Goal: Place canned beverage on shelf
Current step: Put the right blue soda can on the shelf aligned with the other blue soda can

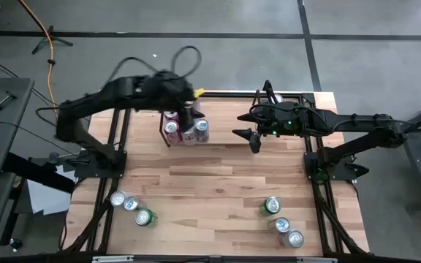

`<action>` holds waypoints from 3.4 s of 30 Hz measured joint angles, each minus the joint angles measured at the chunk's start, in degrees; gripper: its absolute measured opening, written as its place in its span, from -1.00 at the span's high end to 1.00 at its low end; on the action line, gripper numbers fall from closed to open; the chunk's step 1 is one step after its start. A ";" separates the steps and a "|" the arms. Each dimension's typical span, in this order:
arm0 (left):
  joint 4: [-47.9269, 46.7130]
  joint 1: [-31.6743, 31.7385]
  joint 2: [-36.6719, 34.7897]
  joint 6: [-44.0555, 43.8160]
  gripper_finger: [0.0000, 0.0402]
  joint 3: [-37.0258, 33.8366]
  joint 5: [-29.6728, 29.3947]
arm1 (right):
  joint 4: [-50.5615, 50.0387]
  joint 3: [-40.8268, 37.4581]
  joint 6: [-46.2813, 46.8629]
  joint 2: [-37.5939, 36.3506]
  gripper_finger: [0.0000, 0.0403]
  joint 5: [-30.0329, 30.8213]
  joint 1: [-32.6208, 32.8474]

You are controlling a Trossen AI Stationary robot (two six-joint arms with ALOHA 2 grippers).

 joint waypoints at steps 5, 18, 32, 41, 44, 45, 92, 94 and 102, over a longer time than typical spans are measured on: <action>13.67 -4.21 -12.34 0.31 0.21 -13.33 0.41 | -0.11 0.00 0.00 -0.01 -0.26 -0.89 0.00; 50.07 -15.74 -36.87 -11.97 0.55 -48.91 -2.15 | 0.55 -0.02 1.22 -0.01 -0.26 -1.20 0.00; 56.47 -15.84 -38.66 -5.07 0.62 -52.10 -4.62 | 3.37 -0.02 5.69 -0.01 -0.26 -8.65 0.04; 56.22 -15.84 -38.66 -4.84 0.62 -52.10 -4.63 | -7.23 -0.02 33.67 -0.04 -0.26 -30.86 6.59; 56.20 -15.83 -38.66 -3.71 0.62 -52.10 -4.65 | -16.85 -0.02 44.39 -0.05 -0.26 -31.01 13.62; 56.20 -15.82 -38.66 -3.30 0.62 -52.10 -4.65 | -20.17 -0.02 48.50 -0.03 -0.26 -31.03 16.15; 55.72 -15.84 -38.66 -3.00 0.62 -52.10 -4.58 | -33.61 0.20 103.06 20.21 -0.27 -23.05 44.65; 55.69 -15.84 -38.64 -3.00 0.62 -52.10 -4.58 | -34.27 0.11 102.82 20.29 -0.27 -23.05 44.66; 55.69 -15.84 -38.66 -3.00 0.62 -52.10 -4.58 | -37.49 0.00 100.05 20.38 -0.22 -22.97 43.98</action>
